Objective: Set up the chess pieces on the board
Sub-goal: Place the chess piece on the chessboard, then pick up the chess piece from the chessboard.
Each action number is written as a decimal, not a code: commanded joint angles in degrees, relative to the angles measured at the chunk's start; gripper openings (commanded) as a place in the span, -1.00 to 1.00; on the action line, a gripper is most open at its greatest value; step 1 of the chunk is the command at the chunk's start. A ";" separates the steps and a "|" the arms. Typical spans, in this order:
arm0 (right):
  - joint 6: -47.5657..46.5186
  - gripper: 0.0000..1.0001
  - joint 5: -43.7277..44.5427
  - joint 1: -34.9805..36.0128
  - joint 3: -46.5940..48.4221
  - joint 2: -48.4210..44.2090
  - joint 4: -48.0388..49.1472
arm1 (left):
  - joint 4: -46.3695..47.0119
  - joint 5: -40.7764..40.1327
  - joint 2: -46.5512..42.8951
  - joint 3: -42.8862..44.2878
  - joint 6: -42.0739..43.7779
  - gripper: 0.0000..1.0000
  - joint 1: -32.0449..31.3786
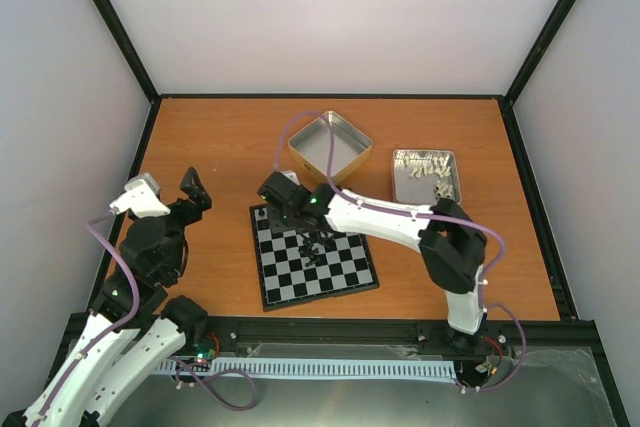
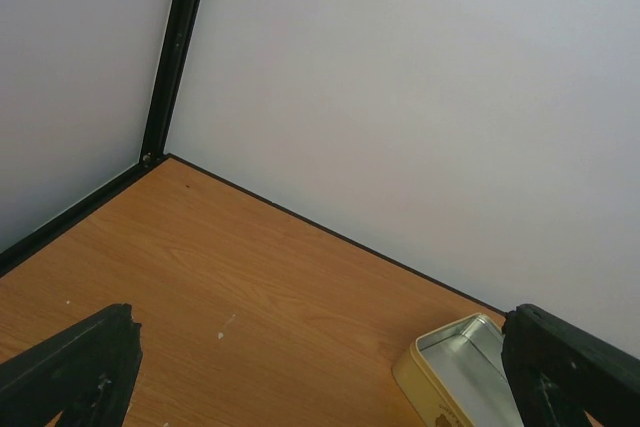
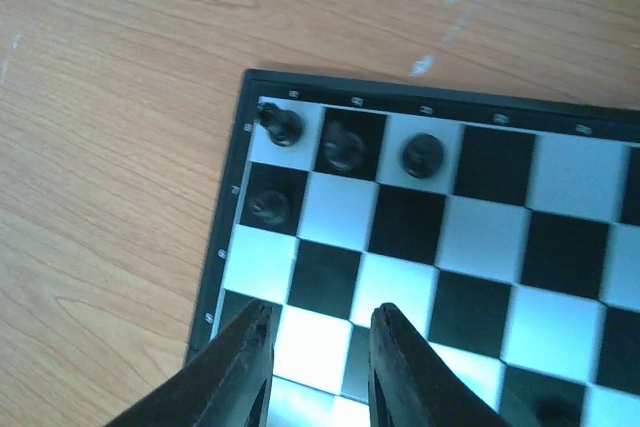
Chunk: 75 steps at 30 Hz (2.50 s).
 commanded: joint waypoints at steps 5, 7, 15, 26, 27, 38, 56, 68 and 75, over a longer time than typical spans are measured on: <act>5.00 -0.37 6.49 -0.17 -12.05 -9.50 -1.28 | 0.17 0.66 -0.44 1.35 0.29 1.00 0.38; 6.16 -0.31 6.58 -0.17 -13.31 -9.85 -2.90 | 0.33 0.70 -0.37 1.29 0.36 0.99 0.38; 7.67 -0.28 3.97 -0.17 -18.45 -10.80 -1.66 | 0.44 0.69 -0.09 1.26 0.53 0.99 0.38; 5.51 -0.44 1.51 -0.17 -17.13 -8.88 0.95 | 0.59 0.75 0.45 1.33 0.60 1.00 0.38; 5.45 -0.44 1.44 -0.17 -16.78 -8.62 0.77 | 0.58 0.70 0.45 1.28 0.62 1.00 0.38; 4.36 -0.52 -0.19 -0.16 -15.19 -6.22 0.73 | 0.80 0.91 1.03 1.39 0.80 1.00 0.38; 4.15 -0.68 0.09 -0.33 -14.17 -3.80 0.23 | 0.72 0.87 0.82 1.27 0.80 1.00 0.38; 3.66 -0.76 0.50 -1.05 -13.07 -2.83 0.05 | 0.68 0.88 0.83 1.32 0.84 0.99 0.38; 2.80 -0.84 0.12 -1.05 -12.86 -3.41 1.04 | 0.68 0.85 0.74 1.34 0.80 1.00 0.38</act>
